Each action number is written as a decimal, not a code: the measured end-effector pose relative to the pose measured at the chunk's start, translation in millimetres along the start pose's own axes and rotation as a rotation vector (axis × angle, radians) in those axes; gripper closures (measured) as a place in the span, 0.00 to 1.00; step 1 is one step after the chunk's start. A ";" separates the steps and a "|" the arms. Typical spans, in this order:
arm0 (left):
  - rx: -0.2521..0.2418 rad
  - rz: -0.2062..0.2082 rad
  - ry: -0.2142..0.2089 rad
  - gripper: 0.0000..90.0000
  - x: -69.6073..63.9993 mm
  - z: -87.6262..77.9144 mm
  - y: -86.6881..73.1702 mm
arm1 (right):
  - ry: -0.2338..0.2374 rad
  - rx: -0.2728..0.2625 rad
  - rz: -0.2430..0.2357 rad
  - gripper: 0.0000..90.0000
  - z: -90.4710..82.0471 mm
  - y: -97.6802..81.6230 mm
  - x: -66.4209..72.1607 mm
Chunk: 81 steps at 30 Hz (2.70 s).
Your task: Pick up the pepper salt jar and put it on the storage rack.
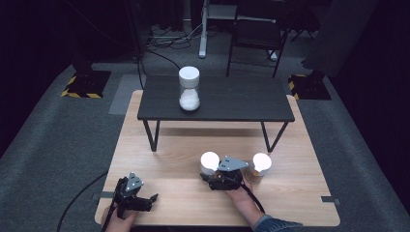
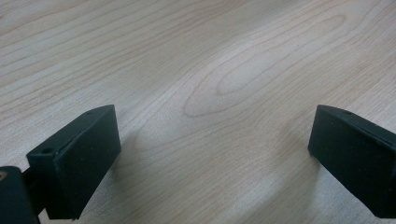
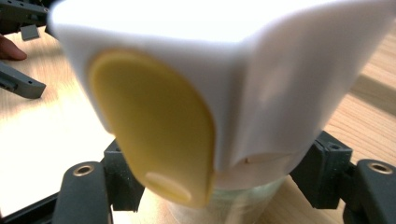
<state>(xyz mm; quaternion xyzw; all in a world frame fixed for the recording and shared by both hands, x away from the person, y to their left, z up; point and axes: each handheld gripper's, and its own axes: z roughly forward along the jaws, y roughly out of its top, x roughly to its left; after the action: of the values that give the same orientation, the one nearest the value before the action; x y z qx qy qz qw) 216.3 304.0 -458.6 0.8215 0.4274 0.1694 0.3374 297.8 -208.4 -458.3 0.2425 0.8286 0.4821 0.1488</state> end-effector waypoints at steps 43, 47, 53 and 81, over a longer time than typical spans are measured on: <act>0.004 0.008 -0.002 0.02 4.1 1.4 2.4 | -0.067 -0.123 0.019 0.33 -106.5 134.0 -29.6; 0.005 -0.004 0.009 0.02 2.7 2.7 4.0 | -0.101 -0.134 0.031 0.33 -110.9 146.2 -32.3; 0.006 0.003 0.002 0.02 4.4 2.9 4.2 | -0.154 -0.134 0.035 0.33 -112.0 164.2 -36.6; 0.009 0.001 0.000 0.01 8.9 3.6 5.3 | -0.276 -0.051 0.141 0.33 -65.9 200.7 -85.3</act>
<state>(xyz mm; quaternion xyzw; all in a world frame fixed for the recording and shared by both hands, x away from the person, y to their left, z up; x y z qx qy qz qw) 226.6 307.7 -457.5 0.8233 0.4276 0.1677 0.3336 389.5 -219.0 -250.0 0.3603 0.7686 0.4744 0.2331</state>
